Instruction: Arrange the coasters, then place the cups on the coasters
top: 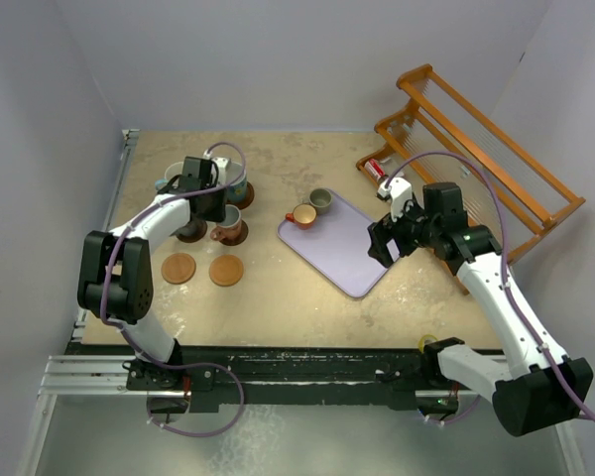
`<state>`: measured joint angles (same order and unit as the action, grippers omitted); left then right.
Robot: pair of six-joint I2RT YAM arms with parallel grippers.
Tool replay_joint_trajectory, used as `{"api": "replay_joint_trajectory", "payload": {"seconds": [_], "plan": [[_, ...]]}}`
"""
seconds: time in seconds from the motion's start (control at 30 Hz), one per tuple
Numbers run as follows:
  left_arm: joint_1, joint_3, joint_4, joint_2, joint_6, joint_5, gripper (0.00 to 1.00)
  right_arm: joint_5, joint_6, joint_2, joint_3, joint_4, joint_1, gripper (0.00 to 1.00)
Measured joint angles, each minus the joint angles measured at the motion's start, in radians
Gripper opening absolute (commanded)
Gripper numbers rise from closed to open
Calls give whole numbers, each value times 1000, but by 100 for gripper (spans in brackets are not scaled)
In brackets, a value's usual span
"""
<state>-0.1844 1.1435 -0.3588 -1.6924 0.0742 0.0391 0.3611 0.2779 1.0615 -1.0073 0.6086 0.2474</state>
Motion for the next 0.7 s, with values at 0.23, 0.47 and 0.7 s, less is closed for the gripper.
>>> {"api": "replay_joint_trajectory", "payload": {"seconds": [0.23, 0.47, 0.7], "plan": [[0, 30, -10, 8, -23, 10, 38, -2, 14, 9, 19, -5, 0, 95], [0, 39, -34, 78, -86, 39, 46, -2, 37, 17, 18, -7, 0, 98], [0, 39, -55, 197, -155, 63, 61, -2, 60, 91, -16, -10, 0, 99]]}}
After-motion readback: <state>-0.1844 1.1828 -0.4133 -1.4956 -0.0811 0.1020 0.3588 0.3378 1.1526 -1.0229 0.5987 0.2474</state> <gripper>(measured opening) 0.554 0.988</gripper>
